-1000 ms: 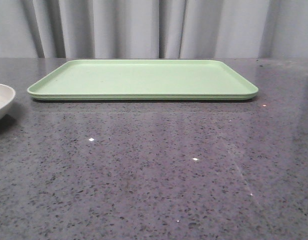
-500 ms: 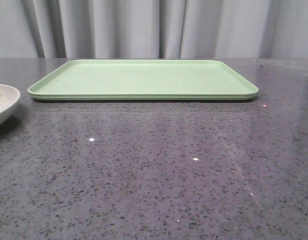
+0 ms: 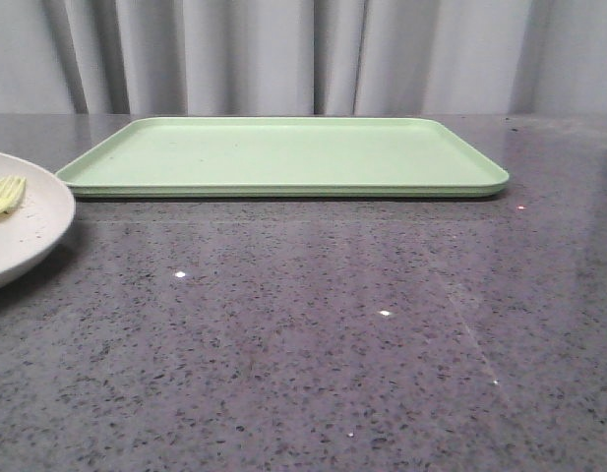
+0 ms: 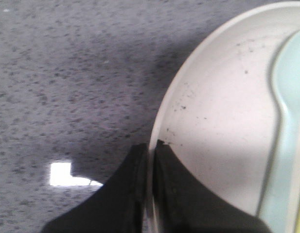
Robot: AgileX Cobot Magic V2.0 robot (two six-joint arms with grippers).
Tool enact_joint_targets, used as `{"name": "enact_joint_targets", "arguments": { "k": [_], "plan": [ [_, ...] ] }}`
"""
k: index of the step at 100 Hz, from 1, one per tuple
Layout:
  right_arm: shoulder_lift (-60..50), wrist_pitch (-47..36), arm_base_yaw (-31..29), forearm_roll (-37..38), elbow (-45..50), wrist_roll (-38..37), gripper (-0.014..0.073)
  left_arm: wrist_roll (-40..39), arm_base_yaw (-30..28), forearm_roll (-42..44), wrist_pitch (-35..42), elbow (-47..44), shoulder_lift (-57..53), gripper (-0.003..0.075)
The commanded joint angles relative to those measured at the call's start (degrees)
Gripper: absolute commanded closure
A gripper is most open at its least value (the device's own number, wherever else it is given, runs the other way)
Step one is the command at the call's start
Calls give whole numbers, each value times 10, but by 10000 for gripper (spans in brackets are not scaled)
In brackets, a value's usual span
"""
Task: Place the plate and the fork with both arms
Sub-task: 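Carry the plate with the left gripper over the green tray and lower it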
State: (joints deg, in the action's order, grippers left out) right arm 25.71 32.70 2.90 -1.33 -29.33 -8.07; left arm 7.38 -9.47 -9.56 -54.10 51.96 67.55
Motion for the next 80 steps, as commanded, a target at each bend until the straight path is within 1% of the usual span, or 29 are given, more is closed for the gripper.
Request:
{"name": "enact_joint_targets", "arguments": {
  "k": [1, 28, 37, 49, 66, 80],
  "plan": [
    [7, -37, -4, 3, -21, 5, 138, 5, -1, -48, 11, 21, -22, 730],
    [7, -35, -4, 3, -21, 5, 138, 5, 1, -119, 3, 93, -21, 731],
    [7, -35, -4, 3, -21, 5, 138, 5, 10, -138, 4, 114, -11, 733],
    [7, -35, -4, 3, -21, 5, 138, 5, 42, -157, 24, 141, 13, 741],
    [7, -35, -4, 3, -21, 5, 138, -4, 99, -201, 91, 174, 61, 741],
    [7, -33, -4, 3, -21, 5, 138, -32, 144, -204, 120, 215, 119, 741]
  ]
}}
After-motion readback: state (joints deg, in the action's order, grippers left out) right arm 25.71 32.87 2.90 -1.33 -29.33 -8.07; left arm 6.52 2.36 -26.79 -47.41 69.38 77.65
